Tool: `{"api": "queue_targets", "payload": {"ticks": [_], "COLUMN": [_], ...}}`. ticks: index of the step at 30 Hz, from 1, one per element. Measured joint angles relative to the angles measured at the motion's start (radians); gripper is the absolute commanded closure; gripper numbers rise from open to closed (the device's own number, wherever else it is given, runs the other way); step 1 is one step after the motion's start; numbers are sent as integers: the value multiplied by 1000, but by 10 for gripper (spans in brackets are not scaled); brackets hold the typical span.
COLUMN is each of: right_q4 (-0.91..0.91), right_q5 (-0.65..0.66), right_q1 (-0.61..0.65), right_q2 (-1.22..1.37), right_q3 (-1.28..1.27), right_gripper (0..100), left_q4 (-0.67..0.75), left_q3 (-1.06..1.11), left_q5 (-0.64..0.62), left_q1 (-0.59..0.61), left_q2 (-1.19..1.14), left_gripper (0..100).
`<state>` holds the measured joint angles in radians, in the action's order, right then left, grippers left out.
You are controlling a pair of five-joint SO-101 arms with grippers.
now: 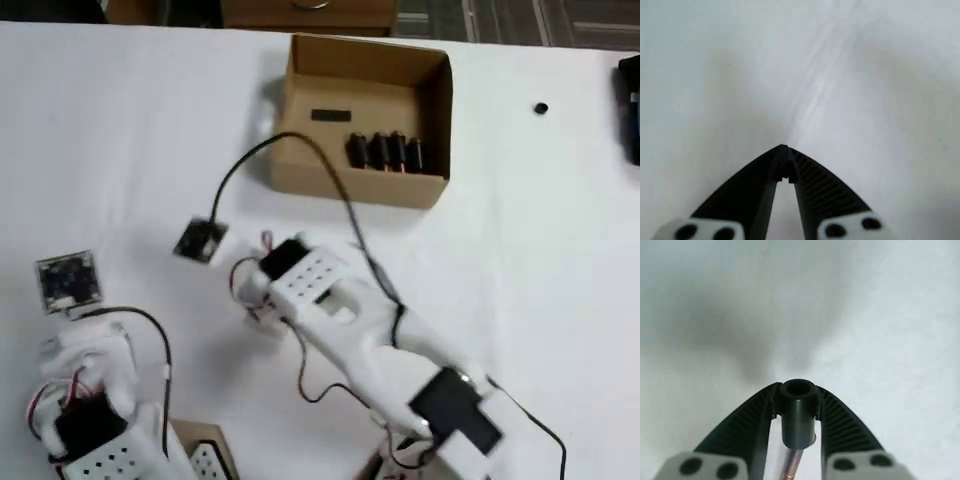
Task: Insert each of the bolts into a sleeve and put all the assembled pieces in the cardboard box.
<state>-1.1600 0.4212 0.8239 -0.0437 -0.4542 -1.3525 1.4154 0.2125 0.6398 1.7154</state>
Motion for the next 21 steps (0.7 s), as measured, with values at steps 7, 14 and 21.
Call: {"api": "queue_targets", "payload": {"ticks": [7, 14, 21], "right_q4": [-52, -94, -152], "right_q5": [-6, -6, -6], "right_q1": [-152, -307, -417], "right_q2": [-244, -446, -552], "right_q3": [-2, -2, -2], "right_gripper": [979, 979, 979], "left_q4": [-8, -35, -288], "left_q3": [-66, -350, -799], "left_q5": [-226, -305, -585], "left_q1": [-245, -603, -687], "left_q2": [0, -98, -612], "left_gripper": [965, 679, 753]}}
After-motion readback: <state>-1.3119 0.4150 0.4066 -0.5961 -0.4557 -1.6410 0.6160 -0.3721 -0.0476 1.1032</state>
